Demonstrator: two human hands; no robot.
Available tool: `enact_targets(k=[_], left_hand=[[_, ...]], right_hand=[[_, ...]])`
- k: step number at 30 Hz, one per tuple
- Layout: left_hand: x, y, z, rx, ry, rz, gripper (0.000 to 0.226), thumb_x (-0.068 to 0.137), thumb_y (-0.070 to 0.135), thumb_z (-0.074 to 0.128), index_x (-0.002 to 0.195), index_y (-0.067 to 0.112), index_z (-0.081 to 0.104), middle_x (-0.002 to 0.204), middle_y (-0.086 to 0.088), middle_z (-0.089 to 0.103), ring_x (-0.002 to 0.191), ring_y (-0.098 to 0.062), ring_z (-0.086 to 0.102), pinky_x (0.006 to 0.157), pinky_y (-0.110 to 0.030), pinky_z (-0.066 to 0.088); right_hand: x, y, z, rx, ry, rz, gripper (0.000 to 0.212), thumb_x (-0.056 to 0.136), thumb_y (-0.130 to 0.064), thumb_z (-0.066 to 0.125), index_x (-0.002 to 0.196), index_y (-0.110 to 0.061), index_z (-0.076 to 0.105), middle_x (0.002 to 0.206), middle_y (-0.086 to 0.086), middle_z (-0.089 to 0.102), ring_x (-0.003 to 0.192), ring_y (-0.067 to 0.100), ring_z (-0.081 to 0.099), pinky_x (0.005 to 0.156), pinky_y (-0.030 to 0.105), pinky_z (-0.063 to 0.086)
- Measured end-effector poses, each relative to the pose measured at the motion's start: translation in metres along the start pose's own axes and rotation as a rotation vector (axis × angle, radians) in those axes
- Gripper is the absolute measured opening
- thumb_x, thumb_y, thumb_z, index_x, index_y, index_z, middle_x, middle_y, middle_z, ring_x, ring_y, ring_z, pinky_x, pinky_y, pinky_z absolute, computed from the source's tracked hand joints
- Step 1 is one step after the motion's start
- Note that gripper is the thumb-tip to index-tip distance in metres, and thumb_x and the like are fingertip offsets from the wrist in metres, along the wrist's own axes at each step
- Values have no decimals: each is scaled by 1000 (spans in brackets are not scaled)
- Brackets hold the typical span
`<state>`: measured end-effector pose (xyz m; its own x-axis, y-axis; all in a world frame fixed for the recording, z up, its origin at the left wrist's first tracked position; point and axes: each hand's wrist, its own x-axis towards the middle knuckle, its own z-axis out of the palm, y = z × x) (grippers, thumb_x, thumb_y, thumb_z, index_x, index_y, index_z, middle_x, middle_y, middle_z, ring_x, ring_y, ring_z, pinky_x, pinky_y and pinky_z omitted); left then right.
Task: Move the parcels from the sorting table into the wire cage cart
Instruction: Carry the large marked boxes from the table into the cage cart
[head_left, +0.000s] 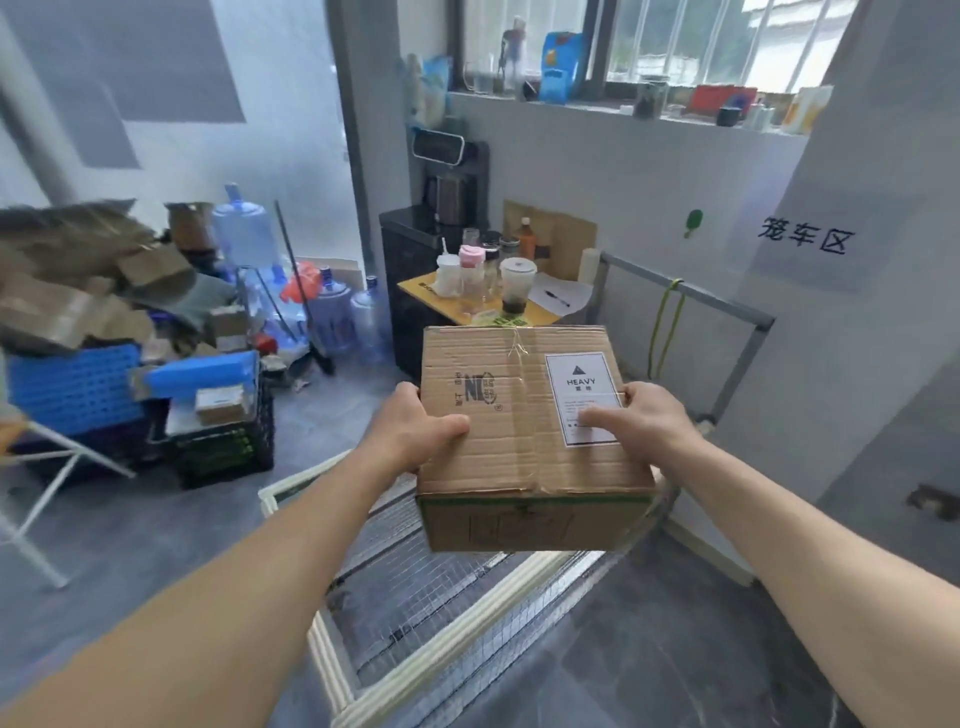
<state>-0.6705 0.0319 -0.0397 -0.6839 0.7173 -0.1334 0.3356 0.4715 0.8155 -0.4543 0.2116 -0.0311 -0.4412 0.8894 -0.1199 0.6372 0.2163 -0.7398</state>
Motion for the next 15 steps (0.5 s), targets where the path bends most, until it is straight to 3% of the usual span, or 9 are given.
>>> enact_targets(k=[5, 9, 15], left_hand=[[16, -8, -4, 17, 121, -88, 60, 78, 42, 79, 125, 18, 51, 113, 2, 61, 102, -20, 61, 88, -40, 56], [25, -25, -13, 15, 182, -133, 57, 77, 38, 80, 125, 20, 54, 109, 5, 63, 99, -17, 62, 90, -36, 54], [54, -67, -24, -26, 226, -213, 56, 75, 37, 83, 120, 23, 51, 105, 7, 61, 99, -17, 62, 90, -38, 55]], right_hand=[[52, -17, 23, 22, -105, -76, 42, 59, -51, 79, 91, -24, 71, 87, -12, 73, 82, 11, 69, 70, 34, 55], [80, -26, 53, 10, -200, -129, 33, 64, -47, 82, 86, -25, 71, 85, -13, 73, 80, 8, 67, 62, 30, 49], [119, -43, 108, -41, -295, -169, 31, 68, -43, 84, 89, -24, 70, 89, -12, 71, 83, 9, 66, 63, 29, 48]])
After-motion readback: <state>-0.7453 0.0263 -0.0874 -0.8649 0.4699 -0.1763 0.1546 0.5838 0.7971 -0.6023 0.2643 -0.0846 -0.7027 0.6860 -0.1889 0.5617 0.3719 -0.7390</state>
